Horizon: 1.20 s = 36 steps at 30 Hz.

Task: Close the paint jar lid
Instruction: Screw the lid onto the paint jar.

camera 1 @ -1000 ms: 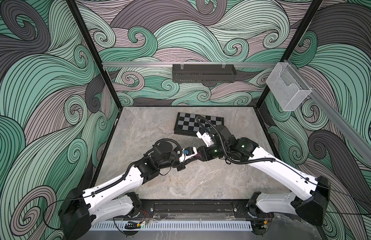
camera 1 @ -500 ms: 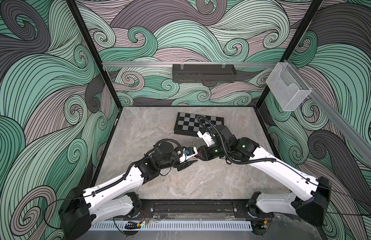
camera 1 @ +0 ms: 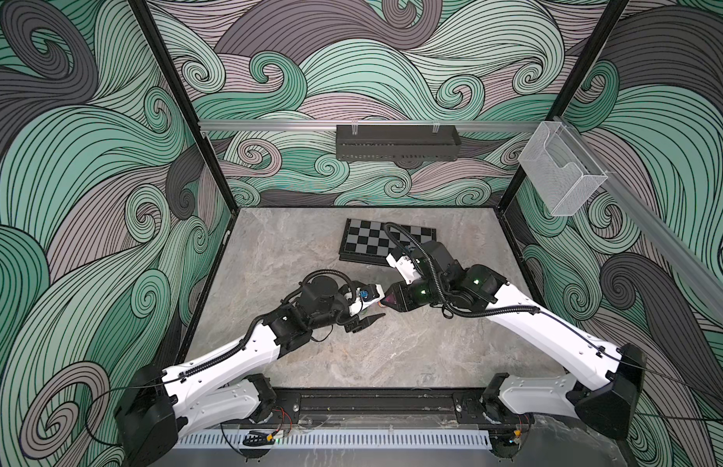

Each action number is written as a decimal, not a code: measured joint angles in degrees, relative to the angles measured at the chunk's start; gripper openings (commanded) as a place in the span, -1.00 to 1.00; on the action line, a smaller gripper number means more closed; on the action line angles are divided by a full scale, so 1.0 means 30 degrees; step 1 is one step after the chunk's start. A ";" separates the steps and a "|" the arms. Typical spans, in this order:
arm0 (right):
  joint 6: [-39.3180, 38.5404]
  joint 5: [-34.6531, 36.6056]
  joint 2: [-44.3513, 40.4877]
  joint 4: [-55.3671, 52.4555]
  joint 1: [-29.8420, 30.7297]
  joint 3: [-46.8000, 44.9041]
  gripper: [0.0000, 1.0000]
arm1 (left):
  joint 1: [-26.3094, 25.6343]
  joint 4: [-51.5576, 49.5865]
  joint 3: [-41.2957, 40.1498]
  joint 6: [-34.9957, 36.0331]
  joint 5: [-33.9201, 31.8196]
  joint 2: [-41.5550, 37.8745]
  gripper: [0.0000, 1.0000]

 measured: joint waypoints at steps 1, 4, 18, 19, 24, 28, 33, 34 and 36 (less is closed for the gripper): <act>0.0000 0.0000 0.0087 -0.0036 0.0000 0.0058 -0.90 | -0.0022 -0.0007 0.0073 -0.0036 0.0073 0.0117 0.33; 0.0000 0.0000 0.0357 -0.0095 0.0022 0.0291 -0.90 | -0.0087 0.0087 0.0313 -0.0095 0.0219 0.0444 0.26; 0.0000 0.0015 0.0474 -0.0240 0.0124 0.0495 -0.89 | -0.0124 -0.0095 0.0561 -0.0328 0.0532 0.1107 -0.04; 0.0000 0.0015 0.0474 -0.0240 0.0124 0.0495 -0.89 | -0.0124 -0.0080 0.0561 -0.0364 0.0532 0.1107 -0.06; 0.0007 0.0015 0.0474 -0.0240 0.0146 0.0495 -0.88 | -0.0124 -0.0007 0.0561 -0.0554 0.0532 0.1100 -0.13; 0.0007 0.0007 0.0474 -0.0240 0.0233 0.0495 -0.87 | -0.0124 0.0124 0.0561 -0.0714 0.0539 0.1100 -0.24; 0.0007 0.0000 0.0474 -0.0291 0.0270 0.0495 -0.85 | -0.0124 0.0095 0.0561 -0.0787 0.0525 0.1100 -0.51; 0.0007 0.0007 0.0474 -0.0299 0.0270 0.0495 -0.84 | -0.0124 0.0095 0.0561 -0.0816 0.0532 0.1100 -0.55; 0.0007 0.0007 0.0474 -0.0306 0.0291 0.0495 -0.76 | -0.0124 0.0087 0.0561 -0.0809 0.0539 0.1100 -0.64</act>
